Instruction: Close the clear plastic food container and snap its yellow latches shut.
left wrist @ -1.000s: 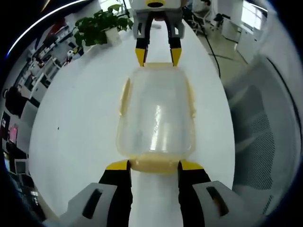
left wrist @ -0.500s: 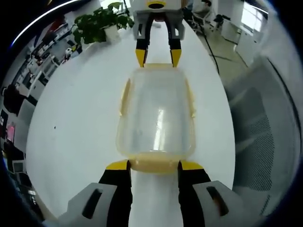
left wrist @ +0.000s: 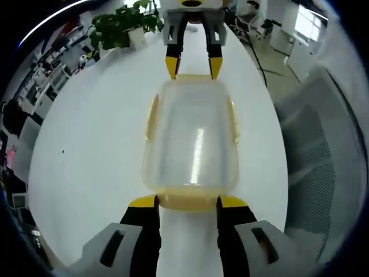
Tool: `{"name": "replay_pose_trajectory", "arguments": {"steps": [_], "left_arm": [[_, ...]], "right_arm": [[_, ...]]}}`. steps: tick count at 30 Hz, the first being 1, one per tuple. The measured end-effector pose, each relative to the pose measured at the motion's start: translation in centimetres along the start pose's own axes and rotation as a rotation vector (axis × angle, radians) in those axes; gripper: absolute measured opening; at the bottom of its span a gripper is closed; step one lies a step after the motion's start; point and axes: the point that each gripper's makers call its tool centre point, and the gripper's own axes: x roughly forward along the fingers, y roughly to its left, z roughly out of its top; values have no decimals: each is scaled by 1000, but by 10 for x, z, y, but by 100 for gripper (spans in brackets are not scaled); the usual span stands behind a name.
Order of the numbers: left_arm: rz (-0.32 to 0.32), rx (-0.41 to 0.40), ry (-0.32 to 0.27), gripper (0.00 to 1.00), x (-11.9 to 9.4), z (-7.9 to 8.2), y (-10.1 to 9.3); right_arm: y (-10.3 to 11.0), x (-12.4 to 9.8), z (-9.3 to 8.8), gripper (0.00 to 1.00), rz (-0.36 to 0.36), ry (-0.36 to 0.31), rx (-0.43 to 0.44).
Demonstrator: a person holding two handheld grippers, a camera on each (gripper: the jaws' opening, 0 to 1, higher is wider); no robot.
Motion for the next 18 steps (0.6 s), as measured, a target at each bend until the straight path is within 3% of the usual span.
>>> {"name": "replay_pose_trajectory", "arguments": {"steps": [18], "left_arm": [[-4, 7, -17, 36, 0, -2, 1]], "right_arm": [[0, 0, 1, 36, -7, -7, 2]]}}
